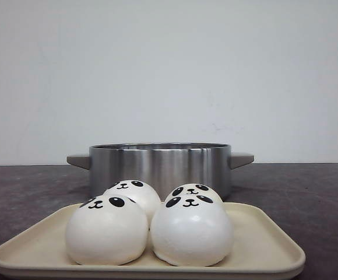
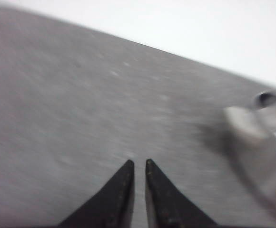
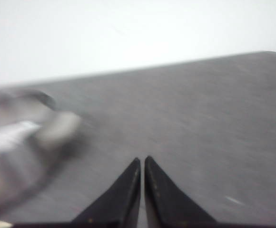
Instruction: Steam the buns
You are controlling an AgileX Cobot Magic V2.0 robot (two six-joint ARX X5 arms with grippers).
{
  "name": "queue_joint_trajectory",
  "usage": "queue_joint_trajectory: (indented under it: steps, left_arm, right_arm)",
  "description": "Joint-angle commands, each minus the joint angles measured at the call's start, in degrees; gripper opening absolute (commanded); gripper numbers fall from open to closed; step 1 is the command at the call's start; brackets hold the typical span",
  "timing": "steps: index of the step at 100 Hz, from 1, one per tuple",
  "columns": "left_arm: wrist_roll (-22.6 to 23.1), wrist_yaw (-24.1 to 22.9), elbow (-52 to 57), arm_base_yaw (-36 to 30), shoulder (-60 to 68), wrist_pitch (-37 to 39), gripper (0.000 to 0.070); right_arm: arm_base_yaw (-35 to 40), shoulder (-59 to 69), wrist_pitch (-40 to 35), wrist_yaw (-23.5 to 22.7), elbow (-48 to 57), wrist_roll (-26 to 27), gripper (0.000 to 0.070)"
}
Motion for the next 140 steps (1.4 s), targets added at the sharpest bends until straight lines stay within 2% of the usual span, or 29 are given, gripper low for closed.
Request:
queue_joint_trajectory:
  steps: [1,11,21,34,46,55,61,63,66,67,68,70,74,77,81,86,88,99,105,114,125,130,140]
  left_arm:
    - [-9.97,3.85,0.92,0.04,-0.02,0.07,0.0]
    - [-9.03,9.62,3.65,0.04,-0.02,0.11,0.0003]
    - [-7.65,12.81,8.24,-0.02,0.81,-0.66,0.0006]
    - [-2.47,15.04,18.38,-0.02,6.95,-5.25,0.0006]
    - [3.21,17.38,30.03,-0.02,17.14,-11.19,0.0008]
    - [7.78,17.64,38.8,-0.02,24.55,-15.93,0.0011]
    - [10.54,17.64,43.58,-0.13,28.3,-17.9,0.0083]
    - [11.1,17.62,44.85,-0.13,29.2,-18.18,0.0133]
    - [11.67,17.62,46.71,-0.13,30.49,-18.23,0.0257]
    - [11.72,17.62,46.93,-0.13,30.64,-18.21,0.0275]
    - [11.72,17.62,47.56,-0.13,31.08,-18.18,0.0337]
    - [11.72,17.62,48.13,-0.13,31.45,-18.1,0.0402]
    - [11.69,17.62,49.31,-0.13,32.24,-17.94,0.0559]
    - [11.67,17.64,49.86,-0.17,32.54,-17.81,0.064]
    - [11.41,17.64,50.1,-0.39,32.63,-17.79,0.068]
    - [11.19,17.66,50.1,-0.85,32.59,-18.14,0.0678]
    - [10.97,17.66,50.1,-1.11,32.52,-18.34,0.0678]
    - [9.92,17.66,50.1,-3.13,32.2,-19.32,0.0678]
    - [9.94,17.66,50.1,-4.33,32.2,-20.02,0.0678]
    - [10.27,17.57,50.1,-5.6,32.35,-20.92,0.0677]
    - [10.47,17.4,50.07,-6.56,33.14,-21.7,0.0677]
    - [10.49,17.4,50.07,-6.82,33.57,-21.73,0.0677]
    - [10.47,17.4,50.07,-7.34,34.23,-21.68,0.0677]
  right_arm:
    - [0.07,-0.04,4.85,-2.73,0.07,8.87,0.0007]
    - [0.07,-0.04,7.87,-5.9,2.69,15.39,0.0005]
    - [0.07,0.48,0.35,-6.97,9.73,17.2,0.0004]
    - [0.07,5.99,-10.99,-7.28,21.81,10.38,0.0004]
    - [0.07,13.57,-14.78,-8.41,32.11,3.96,0.0004]
    - [0.07,18.53,-17.31,-8.72,38.49,2.6,0.0004]
    - [0.07,21.09,-18.1,-9.77,41.48,1.84,0.0004]
    - [0.07,21.81,-17.99,-10.51,42.16,1.84,0.0007]
    - [0.07,22.73,-17.73,-11.87,43.01,1.86,0.002]
    - [0.07,22.99,-17.57,-12.28,43.23,1.9,0.0031]
    - [0.07,23.26,-17.4,-12.79,43.43,1.95,0.0048]
    - [0.07,23.69,-17.09,-13.68,43.76,2.05,0.0101]
    - [0.07,24.52,-16.57,-15.08,44.24,2.54,0.0258]
    - [0.07,25.03,-16.22,-16.06,44.48,3.41,0.0396]
    - [0.07,25.66,-15.52,-17.42,44.59,5.14,0.0553]
    - [0.07,26.53,-13.99,-19.93,44.59,7.87,0.0675]
    - [0.09,26.93,-13.27,-21.03,44.59,9.16,0.07]
    - [0.17,29.62,-5.7,-26.71,44.59,15.04,0.07]
    - [0.68,31.76,0.02,-27.71,44.61,17.09,0.07]
    - [2.51,35.82,2.84,-26.88,45.57,17.25,0.07]
    - [8.13,43.34,-3.93,-22.84,48.78,12.04,0.0696]
    - [12.33,47.12,-9.05,-18.32,50.93,8.59,0.0695]
    - [21.99,54.71,-18.49,-5.51,55.56,4.66,0.0694]
